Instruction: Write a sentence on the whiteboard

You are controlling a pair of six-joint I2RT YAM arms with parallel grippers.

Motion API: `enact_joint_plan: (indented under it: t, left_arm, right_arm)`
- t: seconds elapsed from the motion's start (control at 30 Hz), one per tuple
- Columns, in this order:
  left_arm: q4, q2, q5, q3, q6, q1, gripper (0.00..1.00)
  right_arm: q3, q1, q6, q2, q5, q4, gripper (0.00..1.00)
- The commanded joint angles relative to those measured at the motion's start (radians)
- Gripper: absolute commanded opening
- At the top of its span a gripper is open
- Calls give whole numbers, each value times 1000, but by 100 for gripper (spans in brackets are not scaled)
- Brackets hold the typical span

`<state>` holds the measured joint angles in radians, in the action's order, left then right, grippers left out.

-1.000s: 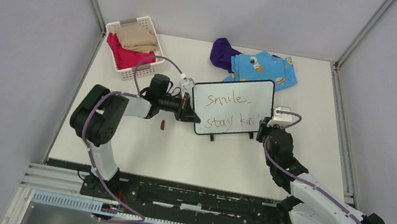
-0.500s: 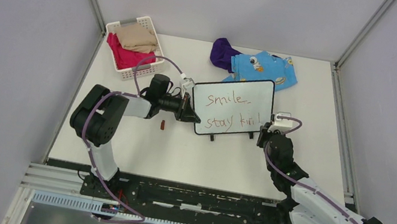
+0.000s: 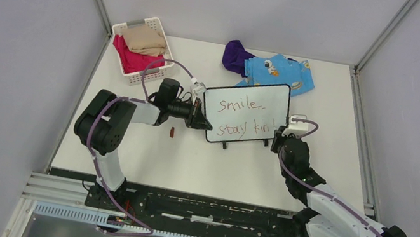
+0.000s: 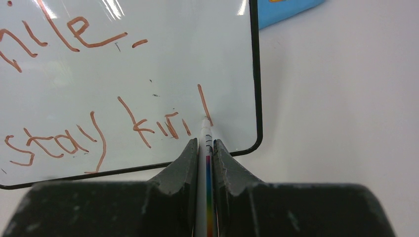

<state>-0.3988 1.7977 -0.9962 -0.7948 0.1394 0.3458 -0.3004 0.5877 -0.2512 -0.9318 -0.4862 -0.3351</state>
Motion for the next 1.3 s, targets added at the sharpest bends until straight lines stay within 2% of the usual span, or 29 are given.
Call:
enact_joint_plan:
  t: [0.0,0.63,1.0,1.27]
  left_arm:
    - [66,31,119,-1,-75,7,2]
    - [66,32,120,-1,-74,7,2]
    - [74,33,121,-4,-78,6,2]
    - [74,32,120,-4,-79,7,2]
  right_arm:
    - [-57,-3,10,-14,20,-39,0]
    - [5,-5,-18,-15,96,-63,0]
    - [63,-5,-23,23,65,-34,0]
    - [42,-4,-15,38,-8,-4,0]
